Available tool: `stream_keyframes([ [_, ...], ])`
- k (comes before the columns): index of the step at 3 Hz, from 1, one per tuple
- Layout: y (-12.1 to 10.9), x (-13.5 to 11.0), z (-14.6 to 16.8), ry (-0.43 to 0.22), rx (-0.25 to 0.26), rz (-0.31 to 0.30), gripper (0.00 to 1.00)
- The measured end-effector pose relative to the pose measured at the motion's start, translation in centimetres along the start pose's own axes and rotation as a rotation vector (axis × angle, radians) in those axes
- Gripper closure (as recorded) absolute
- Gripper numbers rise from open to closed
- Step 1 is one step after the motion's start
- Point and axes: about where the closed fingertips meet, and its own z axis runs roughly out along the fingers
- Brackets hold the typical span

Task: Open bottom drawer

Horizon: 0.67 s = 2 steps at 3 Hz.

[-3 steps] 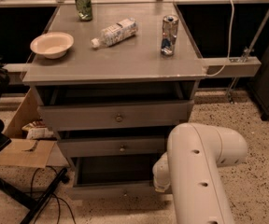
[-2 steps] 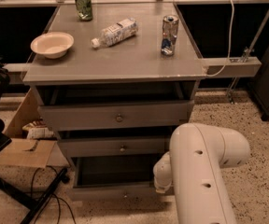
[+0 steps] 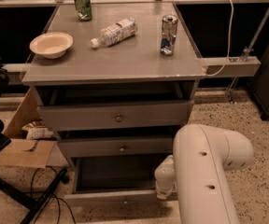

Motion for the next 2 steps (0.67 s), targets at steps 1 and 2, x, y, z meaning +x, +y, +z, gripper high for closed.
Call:
stream_keyframes([
  [1, 0.0, 0.0, 0.0, 0.0, 0.0, 0.0, 1.0],
  [2, 1.7, 0.8, 0.4, 0.002, -0.035, 0.019, 1.0],
])
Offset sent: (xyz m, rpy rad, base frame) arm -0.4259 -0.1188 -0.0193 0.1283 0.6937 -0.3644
